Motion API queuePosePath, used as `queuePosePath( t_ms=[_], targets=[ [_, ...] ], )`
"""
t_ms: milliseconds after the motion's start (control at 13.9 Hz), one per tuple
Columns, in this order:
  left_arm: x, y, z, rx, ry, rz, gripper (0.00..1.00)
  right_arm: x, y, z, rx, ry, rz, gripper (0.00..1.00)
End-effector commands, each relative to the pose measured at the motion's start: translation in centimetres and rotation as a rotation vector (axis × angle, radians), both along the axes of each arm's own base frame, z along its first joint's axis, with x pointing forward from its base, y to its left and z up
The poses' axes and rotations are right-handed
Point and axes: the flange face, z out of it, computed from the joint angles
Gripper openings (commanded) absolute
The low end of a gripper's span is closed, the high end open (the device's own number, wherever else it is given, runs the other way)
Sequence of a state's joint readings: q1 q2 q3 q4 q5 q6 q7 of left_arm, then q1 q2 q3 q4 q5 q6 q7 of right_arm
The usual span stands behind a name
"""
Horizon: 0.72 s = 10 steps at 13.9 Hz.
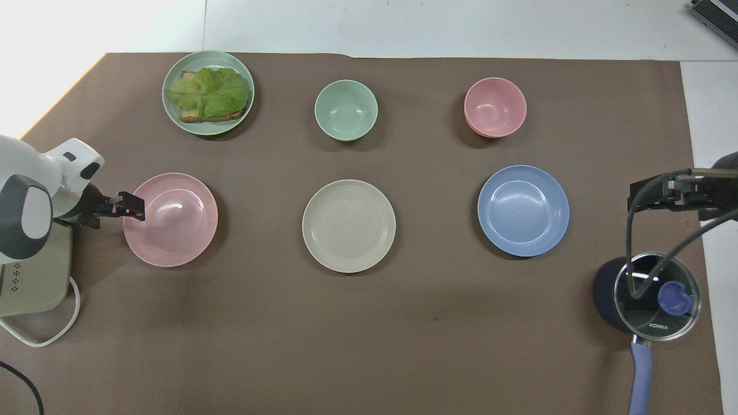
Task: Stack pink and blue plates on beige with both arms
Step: 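Reach the left gripper to the pink plate rim and grasp it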
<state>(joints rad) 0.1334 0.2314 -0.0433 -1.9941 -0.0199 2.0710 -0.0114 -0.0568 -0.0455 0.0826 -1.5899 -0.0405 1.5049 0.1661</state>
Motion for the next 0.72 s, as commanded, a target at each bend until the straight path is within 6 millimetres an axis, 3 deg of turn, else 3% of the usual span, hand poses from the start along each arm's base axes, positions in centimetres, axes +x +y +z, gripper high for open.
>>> queuePosePath(
  t_ms=[0,216,432,577,649],
  targets=[
    [-0.7,-0.6,-1.2,-0.012,0.009,0.002,1.0,-0.4,-0.5,0.3,0.025,-0.012,0.019,1.0],
    [-2.8,-0.7,-2.9,-0.014,0.061,0.009,1.0,-0.4,-0.5,0.3,0.025,-0.01,0.017,1.0],
    [-2.8,-0.7,-3.2,-0.015,0.069,0.01,1.0,-0.4,-0.6,0.3,0.025,-0.012,0.016,1.0],
    [-2.4,-0.6,-2.7,-0.016,0.064,0.003,0.39,-0.4,-0.6,0.3,0.025,-0.012,0.016,1.0],
    [-2.3,-0.6,-2.7,-0.016,0.062,0.002,0.19,-0.4,-0.8,0.3,0.027,-0.012,0.011,1.0]
  ],
)
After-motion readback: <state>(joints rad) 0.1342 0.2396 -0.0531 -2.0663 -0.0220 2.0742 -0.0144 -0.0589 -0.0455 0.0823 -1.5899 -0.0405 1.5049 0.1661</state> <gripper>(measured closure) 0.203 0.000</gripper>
